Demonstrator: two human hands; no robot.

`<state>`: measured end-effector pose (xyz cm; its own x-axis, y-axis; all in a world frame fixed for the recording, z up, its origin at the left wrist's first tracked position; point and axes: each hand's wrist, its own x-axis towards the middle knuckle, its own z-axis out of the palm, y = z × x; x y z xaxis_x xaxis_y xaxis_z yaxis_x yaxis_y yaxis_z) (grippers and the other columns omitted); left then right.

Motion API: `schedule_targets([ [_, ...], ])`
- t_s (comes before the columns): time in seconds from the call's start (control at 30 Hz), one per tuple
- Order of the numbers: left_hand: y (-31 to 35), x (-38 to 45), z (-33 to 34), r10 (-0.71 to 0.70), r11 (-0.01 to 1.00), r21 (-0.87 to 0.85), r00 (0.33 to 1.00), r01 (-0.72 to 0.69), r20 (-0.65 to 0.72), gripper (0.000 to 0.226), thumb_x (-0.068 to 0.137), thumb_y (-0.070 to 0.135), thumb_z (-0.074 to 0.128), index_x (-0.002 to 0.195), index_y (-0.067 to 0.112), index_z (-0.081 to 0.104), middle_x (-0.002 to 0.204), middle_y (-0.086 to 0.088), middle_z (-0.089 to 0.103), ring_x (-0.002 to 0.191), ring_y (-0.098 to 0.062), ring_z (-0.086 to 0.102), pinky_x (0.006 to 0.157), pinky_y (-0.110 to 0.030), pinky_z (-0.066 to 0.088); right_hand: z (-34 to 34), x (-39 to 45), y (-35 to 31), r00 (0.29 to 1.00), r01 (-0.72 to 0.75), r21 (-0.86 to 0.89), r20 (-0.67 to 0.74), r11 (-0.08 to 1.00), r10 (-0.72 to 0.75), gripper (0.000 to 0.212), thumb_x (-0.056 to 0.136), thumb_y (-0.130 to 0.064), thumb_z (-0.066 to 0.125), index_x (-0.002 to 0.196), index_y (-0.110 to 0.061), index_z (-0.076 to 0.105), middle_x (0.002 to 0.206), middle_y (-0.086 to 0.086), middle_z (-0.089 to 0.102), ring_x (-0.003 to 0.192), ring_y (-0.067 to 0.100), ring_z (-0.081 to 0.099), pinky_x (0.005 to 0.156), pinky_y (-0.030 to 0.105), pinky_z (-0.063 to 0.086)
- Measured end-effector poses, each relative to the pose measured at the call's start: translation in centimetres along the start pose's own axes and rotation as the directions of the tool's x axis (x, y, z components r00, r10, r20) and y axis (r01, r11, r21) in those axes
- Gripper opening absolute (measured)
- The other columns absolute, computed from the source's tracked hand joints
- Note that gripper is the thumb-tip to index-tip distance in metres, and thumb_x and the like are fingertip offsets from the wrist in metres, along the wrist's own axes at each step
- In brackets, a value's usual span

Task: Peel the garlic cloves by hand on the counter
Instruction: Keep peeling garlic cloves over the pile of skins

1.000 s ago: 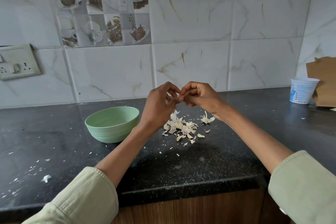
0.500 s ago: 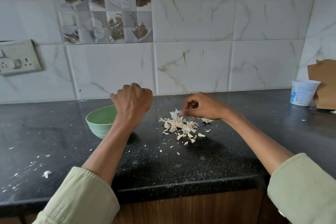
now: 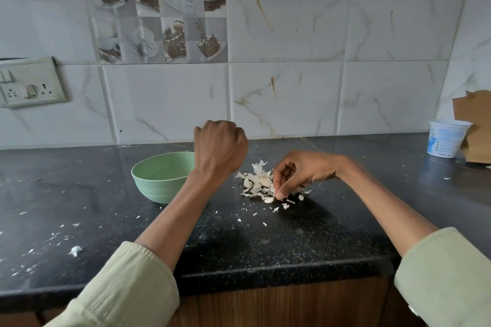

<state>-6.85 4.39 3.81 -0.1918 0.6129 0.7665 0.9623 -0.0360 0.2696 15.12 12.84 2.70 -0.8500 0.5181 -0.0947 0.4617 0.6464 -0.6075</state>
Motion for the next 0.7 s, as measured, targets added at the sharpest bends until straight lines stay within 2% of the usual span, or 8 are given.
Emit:
schedule_targets([
  [0.13, 0.9, -1.1, 2.1, 0.168, 0.978, -0.152, 0.972, -0.144, 0.161, 0.027, 0.092, 0.021, 0.042, 0.070, 0.011, 0.051, 0.070, -0.007, 0.059, 0.068, -0.030, 0.054, 0.060, -0.037, 0.038, 0.1, -0.1, -0.5, 1.000, 0.012, 0.000, -0.020, 1.000, -0.012, 0.027, 0.084, -0.032, 0.091, 0.106, -0.024, 0.078, 0.095, 0.014, 0.076, 0.075, 0.025, 0.061, 0.061, 0.031, 0.044],
  [0.2, 0.8, -1.4, 2.6, 0.168, 0.973, -0.189, 0.965, -0.130, 0.202, 0.027, 0.093, 0.024, 0.039, 0.077, 0.014, 0.058, 0.073, -0.003, 0.064, 0.069, -0.029, 0.058, 0.061, -0.041, 0.048, 0.4, 0.2, -0.9, 0.999, 0.038, -0.022, -0.002, 0.999, -0.038, 0.030, 0.085, -0.030, 0.090, 0.111, -0.022, 0.078, 0.092, 0.006, 0.074, 0.076, 0.014, 0.064, 0.066, 0.023, 0.048],
  [0.27, 0.7, -1.5, 2.8, 0.142, 0.970, -0.225, 0.964, -0.091, 0.226, 0.028, 0.094, 0.026, 0.039, 0.083, 0.018, 0.063, 0.075, 0.002, 0.066, 0.071, -0.028, 0.061, 0.066, -0.043, 0.053, 0.7, 0.4, -1.3, 0.998, 0.061, -0.054, 0.014, 0.997, -0.060, 0.027, 0.086, -0.024, 0.088, 0.111, -0.016, 0.079, 0.092, 0.003, 0.075, 0.071, 0.001, 0.062, 0.066, 0.012, 0.045],
  [0.37, 0.6, -1.7, 3.1, 0.100, 0.959, -0.283, 0.958, -0.021, 0.268, 0.025, 0.097, 0.020, 0.044, 0.086, 0.024, 0.066, 0.071, 0.013, 0.062, 0.075, -0.023, 0.062, 0.064, -0.037, 0.045, 0.8, 0.3, -1.3, 0.998, 0.067, -0.055, 0.000, 0.996, -0.068, 0.021, 0.089, -0.016, 0.085, 0.105, -0.005, 0.079, 0.088, -0.008, 0.077, 0.065, -0.005, 0.060, 0.061, 0.006, 0.041],
  [0.43, 0.7, -1.7, 3.4, 0.094, 0.951, -0.309, 0.954, -0.001, 0.284, 0.025, 0.096, 0.018, 0.046, 0.085, 0.026, 0.067, 0.070, 0.016, 0.062, 0.078, -0.021, 0.064, 0.066, -0.036, 0.045, 0.8, 0.1, -1.4, 0.997, 0.066, -0.055, -0.025, 0.996, -0.068, 0.019, 0.091, -0.018, 0.083, 0.103, -0.004, 0.079, 0.082, -0.012, 0.075, 0.064, -0.004, 0.060, 0.058, 0.007, 0.040],
  [0.53, 0.7, -1.7, 3.8, 0.095, 0.938, -0.347, 0.950, 0.015, 0.298, 0.026, 0.095, 0.017, 0.045, 0.087, 0.027, 0.068, 0.072, 0.015, 0.065, 0.079, -0.021, 0.066, 0.068, -0.036, 0.048, 0.4, -0.2, -1.4, 0.990, 0.073, -0.016, -0.123, 0.997, -0.074, 0.017, 0.097, -0.022, 0.076, 0.102, -0.005, 0.076, 0.083, -0.005, 0.073, 0.060, 0.002, 0.053, 0.052, 0.012, 0.036],
  [0.63, 0.5, -1.5, 4.1, 0.088, 0.924, -0.381, 0.949, 0.036, 0.302, 0.024, 0.095, 0.018, 0.047, 0.090, 0.028, 0.068, 0.078, 0.014, 0.067, 0.079, -0.020, 0.066, 0.069, -0.036, 0.049, -0.7, -0.5, -0.7, 0.951, 0.089, 0.101, -0.306, 0.991, -0.054, 0.016, 0.098, -0.016, 0.074, 0.104, -0.001, 0.070, 0.095, 0.007, 0.079, 0.064, 0.010, 0.058, 0.054, 0.018, 0.044],
  [0.7, 0.4, -1.5, 4.3, 0.104, 0.921, -0.389, 0.943, 0.029, 0.315, 0.020, 0.095, 0.019, 0.050, 0.090, 0.027, 0.069, 0.077, 0.013, 0.067, 0.078, -0.020, 0.065, 0.068, -0.035, 0.049, -1.0, -0.4, 0.1, 0.898, 0.052, 0.066, -0.440, 0.997, -0.017, 0.016, 0.095, -0.011, 0.077, 0.100, 0.000, 0.067, 0.092, 0.010, 0.080, 0.066, 0.016, 0.063, 0.056, 0.024, 0.050],
])
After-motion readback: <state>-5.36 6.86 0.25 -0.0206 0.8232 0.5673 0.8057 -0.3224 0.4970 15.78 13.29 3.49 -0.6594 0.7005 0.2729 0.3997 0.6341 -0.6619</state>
